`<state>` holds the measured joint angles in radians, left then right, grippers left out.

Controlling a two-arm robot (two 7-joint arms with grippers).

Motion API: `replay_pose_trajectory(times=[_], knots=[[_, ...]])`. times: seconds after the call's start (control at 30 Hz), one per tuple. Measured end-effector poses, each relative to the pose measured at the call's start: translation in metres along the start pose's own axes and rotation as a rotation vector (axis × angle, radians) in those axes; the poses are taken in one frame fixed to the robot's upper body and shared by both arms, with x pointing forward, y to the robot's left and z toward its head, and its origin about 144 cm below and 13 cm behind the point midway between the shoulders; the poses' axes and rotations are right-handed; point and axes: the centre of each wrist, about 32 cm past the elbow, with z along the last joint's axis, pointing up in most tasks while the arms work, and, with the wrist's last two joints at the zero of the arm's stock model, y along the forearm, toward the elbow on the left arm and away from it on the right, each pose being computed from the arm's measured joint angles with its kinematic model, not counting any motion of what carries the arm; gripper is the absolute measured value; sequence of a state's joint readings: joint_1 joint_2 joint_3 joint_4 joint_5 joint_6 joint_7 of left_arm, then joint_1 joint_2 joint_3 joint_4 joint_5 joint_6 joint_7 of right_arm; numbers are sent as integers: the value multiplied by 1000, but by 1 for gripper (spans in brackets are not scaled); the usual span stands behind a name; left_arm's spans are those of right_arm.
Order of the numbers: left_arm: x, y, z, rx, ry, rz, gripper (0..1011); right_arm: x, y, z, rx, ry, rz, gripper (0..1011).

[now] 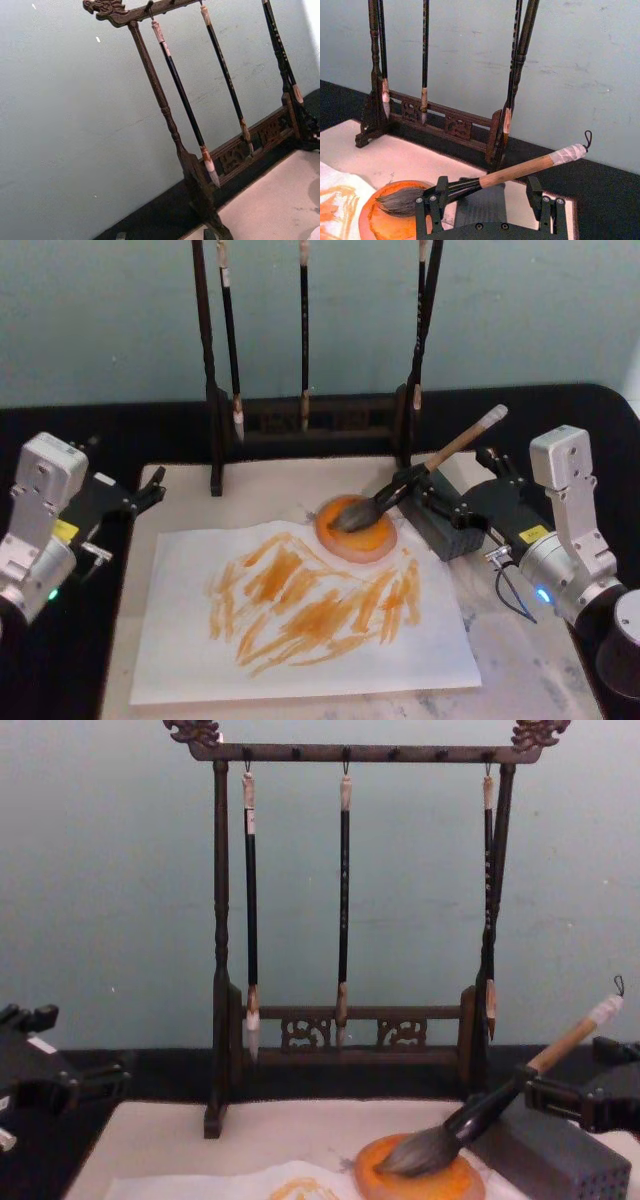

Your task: Pick up the brush from the inkstone, write on the paper, then place the brush back to its original position.

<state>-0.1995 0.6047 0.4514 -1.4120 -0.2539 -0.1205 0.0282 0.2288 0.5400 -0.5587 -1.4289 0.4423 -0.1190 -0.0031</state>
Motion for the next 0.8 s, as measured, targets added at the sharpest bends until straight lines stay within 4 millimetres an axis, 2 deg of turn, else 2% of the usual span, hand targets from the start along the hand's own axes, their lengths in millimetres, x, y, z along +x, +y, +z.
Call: replay_pose_trajectory(times=[0.8], knots=[[0, 0, 0, 0, 0, 0, 1001, 0, 0, 0, 0, 0, 0, 1000]])
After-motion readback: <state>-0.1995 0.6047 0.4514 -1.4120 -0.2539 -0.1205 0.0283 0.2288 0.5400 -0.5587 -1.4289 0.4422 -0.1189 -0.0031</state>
